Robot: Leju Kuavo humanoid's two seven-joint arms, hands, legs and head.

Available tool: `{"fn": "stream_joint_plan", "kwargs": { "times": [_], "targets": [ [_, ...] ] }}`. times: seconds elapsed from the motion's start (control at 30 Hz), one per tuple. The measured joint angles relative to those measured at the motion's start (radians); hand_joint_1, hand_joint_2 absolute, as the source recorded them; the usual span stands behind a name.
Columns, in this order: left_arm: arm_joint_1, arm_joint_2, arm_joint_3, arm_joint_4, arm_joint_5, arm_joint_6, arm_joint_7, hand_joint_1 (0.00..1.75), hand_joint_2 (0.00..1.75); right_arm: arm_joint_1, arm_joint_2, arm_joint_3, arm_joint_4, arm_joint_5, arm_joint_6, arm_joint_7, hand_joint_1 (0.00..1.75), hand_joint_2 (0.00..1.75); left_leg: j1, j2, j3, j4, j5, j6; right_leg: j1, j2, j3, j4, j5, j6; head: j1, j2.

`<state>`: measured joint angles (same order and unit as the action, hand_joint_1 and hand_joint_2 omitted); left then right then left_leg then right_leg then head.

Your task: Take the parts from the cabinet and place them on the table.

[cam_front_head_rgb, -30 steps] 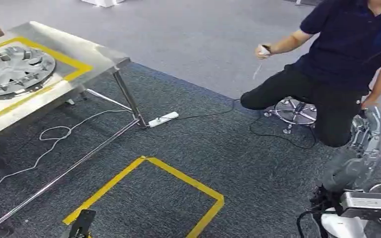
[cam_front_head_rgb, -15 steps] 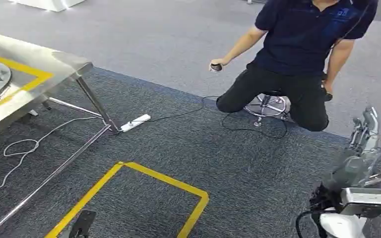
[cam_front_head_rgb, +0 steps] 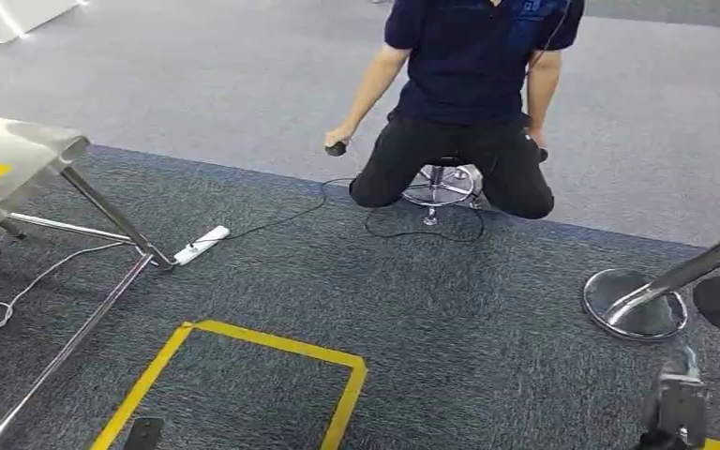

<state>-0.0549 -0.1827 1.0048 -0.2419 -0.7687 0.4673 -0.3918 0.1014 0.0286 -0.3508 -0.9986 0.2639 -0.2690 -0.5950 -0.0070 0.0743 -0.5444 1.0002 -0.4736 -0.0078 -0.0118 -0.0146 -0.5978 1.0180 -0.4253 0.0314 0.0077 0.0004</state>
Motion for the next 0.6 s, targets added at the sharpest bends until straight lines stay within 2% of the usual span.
{"fn": "stream_joint_plan", "kwargs": {
  "times": [0.03,0.07,0.1,0.13,0.17,0.2,0.23,0.27,0.3,0.33,0.37,0.4,0.47,0.5,0.53,0.57,0.6],
  "targets": [
    [0.001,-0.003,0.002,0.0,-0.003,0.002,0.001,0.0,0.0,-0.015,0.0,-0.021,0.038,0.008,0.005,-0.006,0.0,0.0,0.002,-0.039,-0.017,0.04,-0.034,-0.004,-0.003,0.01,-0.002,-0.001,0.002,-0.004,-0.004,0.0],
    [0.003,-0.004,0.008,0.0,-0.005,0.002,0.004,0.0,0.0,-0.035,0.0,-0.045,0.091,0.021,0.009,-0.01,0.0,0.0,0.002,-0.055,-0.047,0.108,-0.074,-0.006,-0.004,0.02,-0.004,-0.001,0.004,-0.006,-0.003,0.0],
    [0.004,-0.004,0.013,0.0,-0.007,0.002,0.006,0.0,0.0,-0.054,0.0,-0.071,0.152,0.036,0.01,-0.009,0.0,0.0,0.003,-0.061,-0.085,0.189,-0.112,-0.007,-0.004,0.033,-0.007,-0.001,0.006,-0.008,-0.005,0.0],
    [0.006,-0.004,0.017,0.0,-0.008,0.002,0.008,0.0,0.0,-0.07,0.0,-0.095,0.206,0.048,0.012,-0.004,0.0,0.0,0.003,-0.063,-0.119,0.261,-0.137,-0.007,-0.004,0.045,-0.008,-0.001,0.006,-0.009,-0.004,0.0],
    [0.008,-0.004,0.02,0.0,-0.013,0.002,0.01,0.0,0.0,-0.08,0.0,-0.126,0.272,0.063,0.014,0.008,0.0,0.0,0.003,-0.065,-0.141,0.3,-0.14,-0.006,-0.004,0.057,-0.009,-0.001,0.007,-0.009,-0.004,0.0],
    [0.009,-0.004,0.022,0.0,-0.017,0.0,0.01,0.0,0.0,-0.086,-0.002,-0.149,0.323,0.072,0.015,0.022,0.0,0.0,0.003,-0.066,-0.138,0.291,-0.121,-0.004,-0.004,0.068,-0.008,-0.001,0.007,-0.008,-0.004,0.0],
    [0.009,-0.005,0.023,0.0,-0.019,-0.002,0.01,0.0,0.0,-0.092,-0.005,-0.169,0.374,0.077,0.016,0.04,0.0,0.0,0.004,-0.067,-0.119,0.247,-0.084,-0.002,-0.004,0.08,-0.008,-0.001,0.008,-0.006,-0.004,0.0],
    [0.008,-0.004,0.023,0.0,-0.024,-0.004,0.01,0.0,0.0,-0.098,-0.007,-0.189,0.428,0.08,0.019,0.059,0.0,0.0,0.005,-0.074,-0.083,0.17,-0.037,0.001,-0.005,0.094,-0.008,-0.001,0.01,-0.004,-0.003,0.0],
    [0.006,-0.004,0.023,0.0,-0.029,-0.005,0.009,0.0,0.0,-0.102,-0.008,-0.206,0.472,0.084,0.023,0.076,0.0,0.0,0.007,-0.096,-0.042,0.089,0.002,0.004,-0.007,0.106,-0.008,-0.001,0.012,0.0,-0.004,0.0],
    [0.006,-0.005,0.023,0.0,-0.031,-0.005,0.007,0.0,0.0,-0.105,-0.009,-0.221,0.513,0.087,0.025,0.098,0.0,0.0,0.013,-0.154,-0.012,0.028,0.018,0.005,-0.007,0.116,-0.012,0.0,0.014,0.005,-0.004,0.0],
    [0.004,-0.005,0.023,0.0,-0.037,-0.005,0.005,0.0,0.0,-0.108,-0.01,-0.232,0.551,0.09,0.026,0.124,0.0,0.0,0.018,-0.163,0.0,-0.009,0.007,0.007,-0.003,0.129,-0.02,0.008,0.013,0.01,-0.003,0.0],
    [0.002,-0.006,0.023,0.0,-0.04,-0.006,0.003,0.0,0.0,-0.107,-0.011,-0.241,0.585,0.097,0.027,0.155,0.0,0.0,0.013,-0.154,-0.004,0.0,0.008,0.008,-0.007,0.138,-0.026,0.003,0.019,0.018,-0.003,0.0],
    [-0.002,-0.005,0.023,0.0,-0.047,-0.006,0.0,0.0,0.0,-0.099,-0.012,-0.26,0.639,0.109,0.026,0.229,0.0,0.0,0.008,-0.135,-0.003,-0.001,0.012,0.02,-0.012,0.16,-0.027,-0.006,0.027,0.032,-0.003,0.0],
    [-0.005,-0.003,0.023,0.0,-0.049,-0.006,-0.001,0.0,0.0,-0.095,-0.011,-0.267,0.664,0.115,0.026,0.264,0.0,0.0,0.013,-0.119,-0.001,-0.01,0.017,0.029,-0.012,0.139,-0.038,0.002,0.024,0.033,-0.002,0.0],
    [-0.006,-0.003,0.023,0.0,-0.051,-0.006,-0.002,0.0,0.0,-0.095,-0.011,-0.27,0.68,0.12,0.026,0.284,0.0,0.0,0.011,-0.109,0.0,-0.01,0.019,0.032,-0.005,0.082,-0.05,0.03,0.001,0.035,0.004,0.0],
    [-0.005,-0.003,0.023,0.0,-0.053,-0.006,-0.003,0.0,0.0,-0.103,-0.01,-0.274,0.696,0.125,0.026,0.305,0.0,0.0,0.008,-0.096,-0.001,-0.01,0.018,0.038,-0.003,0.05,-0.08,0.092,-0.039,0.037,0.009,0.0],
    [-0.003,-0.002,0.023,0.0,-0.056,-0.006,-0.003,0.0,0.0,-0.111,-0.009,-0.276,0.71,0.128,0.026,0.334,0.0,0.0,0.004,-0.076,-0.002,-0.01,0.018,0.04,-0.003,0.035,-0.117,0.175,-0.081,0.039,0.008,0.0]
  ]
}}
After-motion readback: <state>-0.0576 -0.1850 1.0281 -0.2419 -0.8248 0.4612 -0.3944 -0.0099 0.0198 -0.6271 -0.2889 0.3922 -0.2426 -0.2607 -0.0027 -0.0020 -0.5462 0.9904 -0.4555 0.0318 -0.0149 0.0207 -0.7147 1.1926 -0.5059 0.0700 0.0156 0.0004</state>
